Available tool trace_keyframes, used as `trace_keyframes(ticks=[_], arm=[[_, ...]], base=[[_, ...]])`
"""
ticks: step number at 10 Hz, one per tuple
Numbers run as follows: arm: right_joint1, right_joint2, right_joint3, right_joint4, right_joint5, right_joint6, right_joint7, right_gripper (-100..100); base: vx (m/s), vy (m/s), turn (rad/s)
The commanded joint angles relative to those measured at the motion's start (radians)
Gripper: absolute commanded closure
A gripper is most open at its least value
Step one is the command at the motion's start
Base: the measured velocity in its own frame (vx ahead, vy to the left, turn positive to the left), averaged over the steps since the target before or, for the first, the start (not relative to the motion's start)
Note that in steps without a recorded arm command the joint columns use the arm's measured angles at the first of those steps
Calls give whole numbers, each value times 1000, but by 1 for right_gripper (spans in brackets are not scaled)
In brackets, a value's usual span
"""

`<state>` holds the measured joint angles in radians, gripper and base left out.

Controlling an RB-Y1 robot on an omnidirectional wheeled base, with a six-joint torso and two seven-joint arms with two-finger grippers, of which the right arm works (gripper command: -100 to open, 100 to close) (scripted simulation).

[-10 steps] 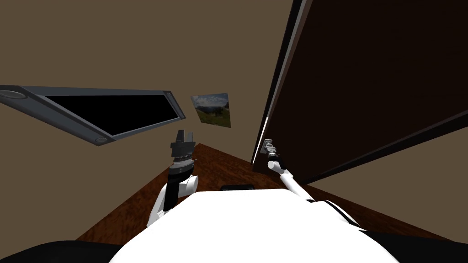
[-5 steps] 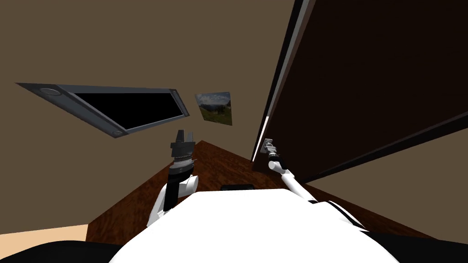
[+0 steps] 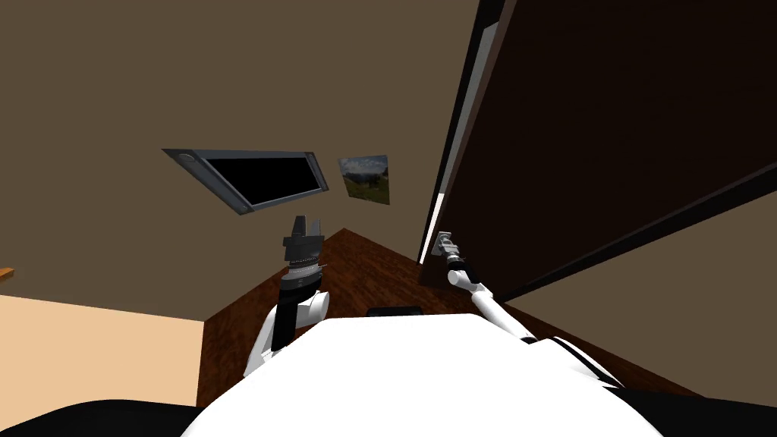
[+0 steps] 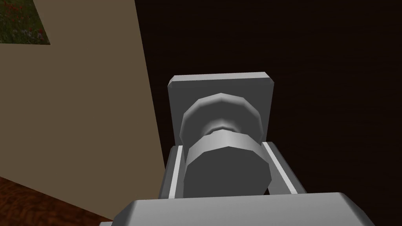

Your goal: Pull the door open

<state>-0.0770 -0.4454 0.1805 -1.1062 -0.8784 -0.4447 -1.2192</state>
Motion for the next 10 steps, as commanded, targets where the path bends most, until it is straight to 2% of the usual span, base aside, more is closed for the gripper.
trace_keyframes(ticks=[1,2,3,10], arm=[[6,-15,16,-14,-1,-2,-19,100],[5,-9,11,-7,-1,0,-12,100],[16,-24,33,-19,1,-3,-29,100],[54,-98,119,-82,10,-29,-105,100]], base=[[-219,-68,108],[-91,-29,36],[-153,-43,94],[-223,-81,113]])
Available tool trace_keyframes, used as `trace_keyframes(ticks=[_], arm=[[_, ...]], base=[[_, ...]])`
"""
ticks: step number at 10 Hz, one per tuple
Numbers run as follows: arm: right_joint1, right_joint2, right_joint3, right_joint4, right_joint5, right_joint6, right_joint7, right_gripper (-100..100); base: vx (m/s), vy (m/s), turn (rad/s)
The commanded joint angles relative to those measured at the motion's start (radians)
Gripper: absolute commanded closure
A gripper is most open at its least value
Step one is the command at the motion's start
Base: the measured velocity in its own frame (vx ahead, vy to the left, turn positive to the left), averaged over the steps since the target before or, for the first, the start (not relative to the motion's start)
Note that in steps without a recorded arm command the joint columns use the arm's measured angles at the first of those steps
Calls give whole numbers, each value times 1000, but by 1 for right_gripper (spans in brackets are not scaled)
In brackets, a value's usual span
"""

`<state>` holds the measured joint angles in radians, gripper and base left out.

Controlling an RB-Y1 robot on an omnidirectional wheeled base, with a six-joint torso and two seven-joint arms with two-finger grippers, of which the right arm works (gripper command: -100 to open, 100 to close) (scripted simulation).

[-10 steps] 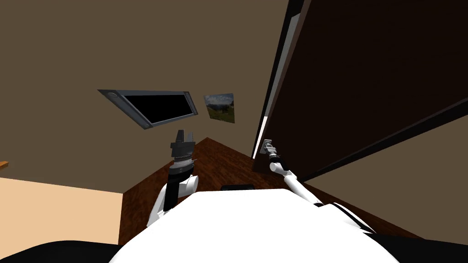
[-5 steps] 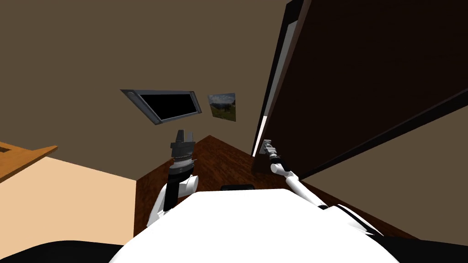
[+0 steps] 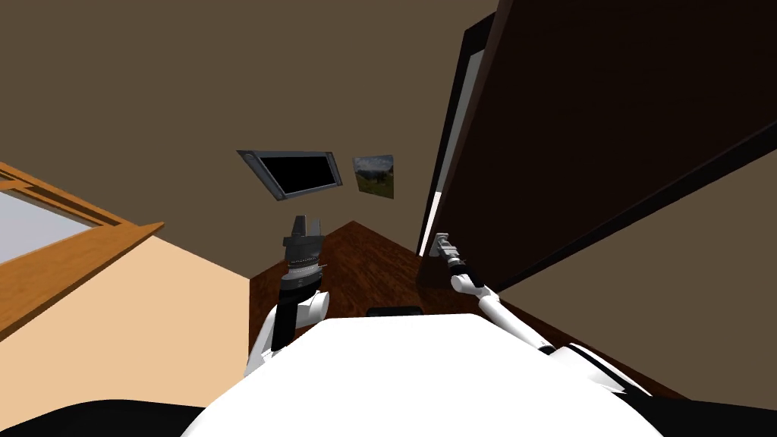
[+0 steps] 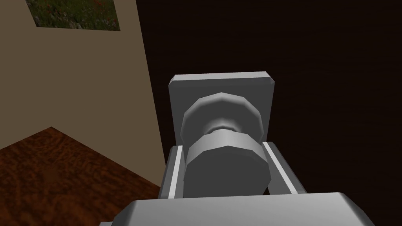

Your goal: Pull the door open

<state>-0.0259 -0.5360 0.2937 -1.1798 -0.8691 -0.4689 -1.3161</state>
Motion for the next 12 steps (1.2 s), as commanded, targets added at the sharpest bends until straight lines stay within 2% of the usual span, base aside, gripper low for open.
trace_keyframes(ticks=[1,2,3,4,11,12], arm=[[8,-19,19,-17,2,-8,-19,100],[4,-11,14,-7,1,-4,-12,100],[14,-30,38,-18,5,-13,-32,100],[16,-35,43,-21,6,-16,-37,100],[48,-117,123,-71,17,-62,-111,100],[47,-109,117,-65,16,-54,-103,100]], base=[[-228,-83,101],[-101,-30,36],[-171,-42,103],[-218,-70,118],[-195,-86,107],[-74,-36,31]])
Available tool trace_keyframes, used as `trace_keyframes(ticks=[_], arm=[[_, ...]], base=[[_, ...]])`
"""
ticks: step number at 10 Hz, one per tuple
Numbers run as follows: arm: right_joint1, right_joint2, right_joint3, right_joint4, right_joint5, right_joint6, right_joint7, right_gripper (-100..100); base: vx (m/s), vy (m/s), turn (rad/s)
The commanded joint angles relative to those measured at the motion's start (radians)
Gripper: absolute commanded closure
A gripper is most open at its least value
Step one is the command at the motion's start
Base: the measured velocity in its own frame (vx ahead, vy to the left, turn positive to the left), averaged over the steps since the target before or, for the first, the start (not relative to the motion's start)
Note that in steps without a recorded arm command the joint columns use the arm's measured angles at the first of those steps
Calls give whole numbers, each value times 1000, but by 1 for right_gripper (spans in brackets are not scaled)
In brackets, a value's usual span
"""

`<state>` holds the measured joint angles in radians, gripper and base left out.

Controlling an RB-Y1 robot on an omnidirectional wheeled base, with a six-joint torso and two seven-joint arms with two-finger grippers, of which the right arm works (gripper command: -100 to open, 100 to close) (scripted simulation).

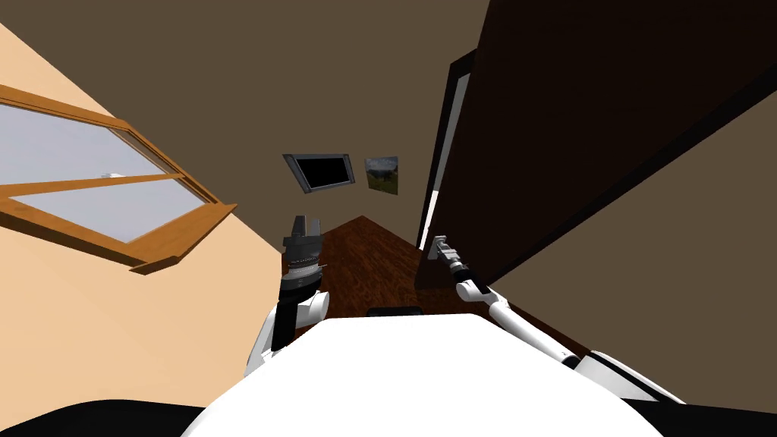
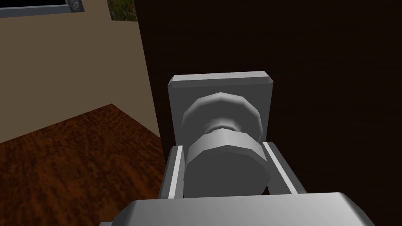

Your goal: Pull the door open

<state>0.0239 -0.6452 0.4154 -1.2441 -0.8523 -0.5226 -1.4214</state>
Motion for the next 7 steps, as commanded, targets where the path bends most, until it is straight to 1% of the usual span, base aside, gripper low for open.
trace_keyframes(ticks=[1,4,7], arm=[[6,-17,14,-7,3,-13,-15,100],[19,-56,47,-24,11,-42,-49,100],[34,-97,81,-42,18,-74,-85,100]], base=[[-119,-51,93],[-224,-79,119],[-190,-125,129]])
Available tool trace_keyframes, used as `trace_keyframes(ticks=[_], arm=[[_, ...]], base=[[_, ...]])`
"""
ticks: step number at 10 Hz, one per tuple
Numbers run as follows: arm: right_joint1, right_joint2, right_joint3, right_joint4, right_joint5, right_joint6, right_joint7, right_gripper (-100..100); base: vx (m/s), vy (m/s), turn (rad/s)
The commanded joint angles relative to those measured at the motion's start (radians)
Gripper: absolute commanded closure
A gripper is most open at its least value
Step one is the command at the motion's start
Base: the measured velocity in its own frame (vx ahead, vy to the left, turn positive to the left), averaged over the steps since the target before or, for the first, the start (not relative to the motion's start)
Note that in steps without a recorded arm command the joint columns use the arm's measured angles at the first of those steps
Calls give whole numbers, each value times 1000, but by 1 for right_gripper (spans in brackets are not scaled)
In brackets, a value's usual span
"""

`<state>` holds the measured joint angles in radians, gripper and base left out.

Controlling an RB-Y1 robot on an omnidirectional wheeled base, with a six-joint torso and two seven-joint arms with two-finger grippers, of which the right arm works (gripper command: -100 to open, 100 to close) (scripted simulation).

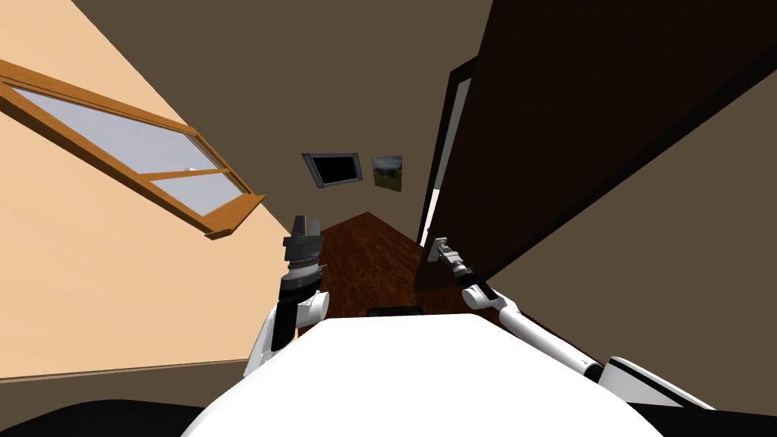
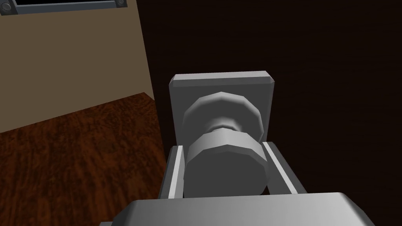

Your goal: Pull the door open

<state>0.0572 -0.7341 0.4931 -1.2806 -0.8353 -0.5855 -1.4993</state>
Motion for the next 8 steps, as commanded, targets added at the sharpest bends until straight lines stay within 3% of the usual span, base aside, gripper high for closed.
trace_keyframes(ticks=[1,2,3,8], arm=[[4,-19,13,-10,4,-19,-17,100],[7,-27,20,-14,5,-25,-24,100],[9,-20,18,-13,4,-15,-17,100],[22,-71,62,-18,18,-66,-66,100]], base=[[-161,-93,94],[-165,-77,66],[-72,-27,23],[-158,-72,113]])
